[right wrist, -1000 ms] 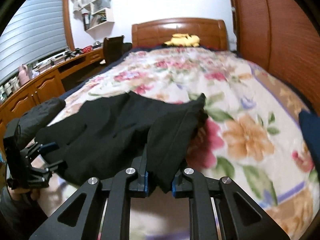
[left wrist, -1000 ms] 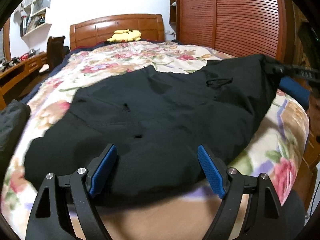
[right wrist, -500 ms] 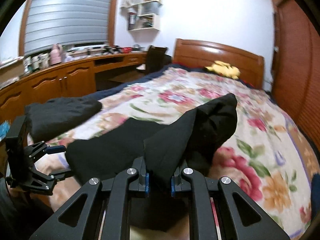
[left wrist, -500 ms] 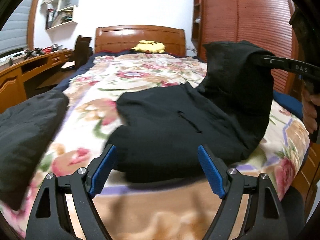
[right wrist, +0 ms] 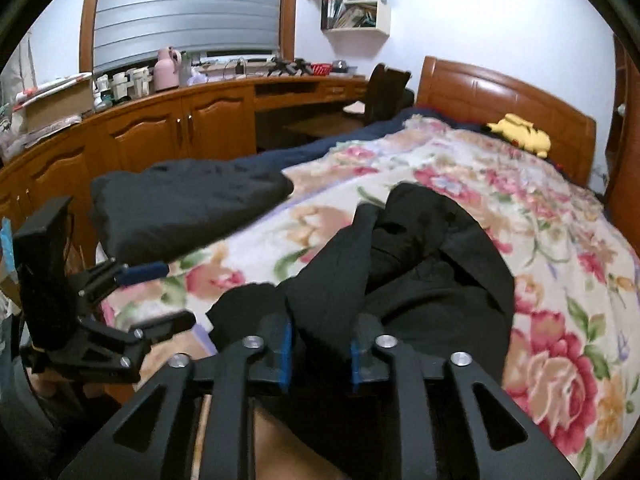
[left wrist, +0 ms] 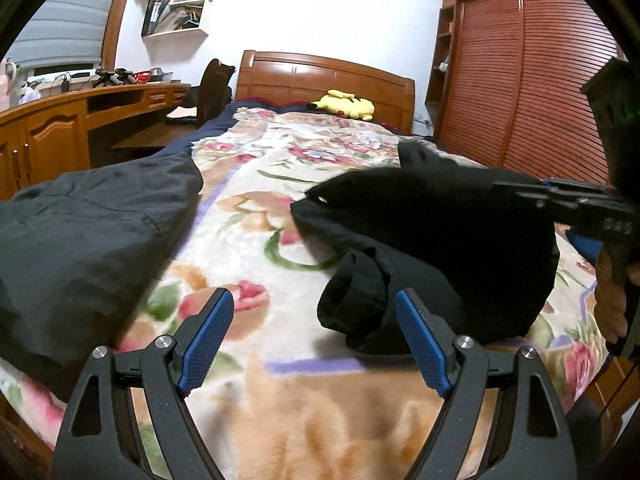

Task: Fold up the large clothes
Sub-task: 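Fold the held coat side over the bundle with the right gripper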

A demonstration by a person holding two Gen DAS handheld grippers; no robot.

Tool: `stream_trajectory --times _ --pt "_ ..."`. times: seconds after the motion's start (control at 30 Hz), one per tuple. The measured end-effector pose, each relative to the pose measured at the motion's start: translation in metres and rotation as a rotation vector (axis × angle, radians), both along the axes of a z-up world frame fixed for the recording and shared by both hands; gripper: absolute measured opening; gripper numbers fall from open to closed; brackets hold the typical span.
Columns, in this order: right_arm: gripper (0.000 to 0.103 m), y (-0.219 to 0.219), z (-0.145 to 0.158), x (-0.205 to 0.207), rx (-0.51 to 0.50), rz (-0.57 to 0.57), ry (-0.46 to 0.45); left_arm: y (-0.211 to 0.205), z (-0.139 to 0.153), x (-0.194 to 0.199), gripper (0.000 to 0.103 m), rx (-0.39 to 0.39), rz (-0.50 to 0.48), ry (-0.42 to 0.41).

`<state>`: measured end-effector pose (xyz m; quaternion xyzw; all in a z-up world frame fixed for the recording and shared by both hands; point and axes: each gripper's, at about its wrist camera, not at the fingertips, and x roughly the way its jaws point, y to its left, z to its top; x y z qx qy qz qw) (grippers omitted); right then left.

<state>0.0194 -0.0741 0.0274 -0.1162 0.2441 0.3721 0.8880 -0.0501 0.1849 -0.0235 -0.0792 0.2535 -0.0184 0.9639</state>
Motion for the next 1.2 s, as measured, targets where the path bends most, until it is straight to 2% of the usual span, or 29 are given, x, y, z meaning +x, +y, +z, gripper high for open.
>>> stream_trajectory --times 0.07,0.1,0.3,0.43,0.47,0.5,0.53,0.6,0.77,0.97,1.03,1.2 --pt "0.065 -0.005 0.007 0.003 0.075 0.036 0.034 -0.001 0.000 -0.001 0.084 0.002 -0.003 -0.001" --pt "0.069 -0.010 0.009 0.005 0.100 0.035 0.034 -0.004 0.000 0.000 0.084 0.006 -0.006 -0.001" --pt "0.071 -0.048 0.012 0.000 0.093 -0.044 -0.086 -0.010 0.002 0.002 0.084 0.025 -0.020 -0.012" --pt "0.070 -0.076 0.004 0.017 0.068 -0.156 -0.105 -0.014 0.004 -0.001 0.084 0.030 -0.027 -0.032" --pt "0.066 -0.084 -0.002 0.022 0.053 -0.182 -0.106 -0.015 0.005 -0.001 0.084 0.033 -0.028 -0.035" --pt "0.056 -0.088 -0.008 0.026 0.041 -0.198 -0.097 -0.016 0.005 -0.002 0.084 0.037 -0.028 -0.037" --pt "0.053 -0.092 -0.014 0.032 0.026 -0.212 -0.075 -0.017 0.005 -0.002 0.084 0.039 -0.028 -0.037" --pt "0.038 -0.098 -0.027 0.043 0.015 -0.240 -0.030 -0.018 0.005 -0.001 0.084 0.040 -0.026 -0.034" --pt "0.027 -0.086 -0.044 0.053 0.030 -0.206 0.035 -0.018 0.006 -0.002 0.084 0.036 -0.016 -0.041" --pt "0.025 -0.075 -0.061 0.065 0.045 -0.138 0.107 -0.023 0.007 -0.002 0.084 0.038 -0.015 -0.049" --pt "0.021 -0.067 -0.072 0.070 0.038 -0.101 0.142 -0.026 0.007 -0.001 0.084 0.042 -0.019 -0.048" --pt "0.020 -0.057 -0.082 0.069 -0.016 -0.098 0.105 -0.034 0.009 0.000 0.084 0.029 -0.045 -0.054"
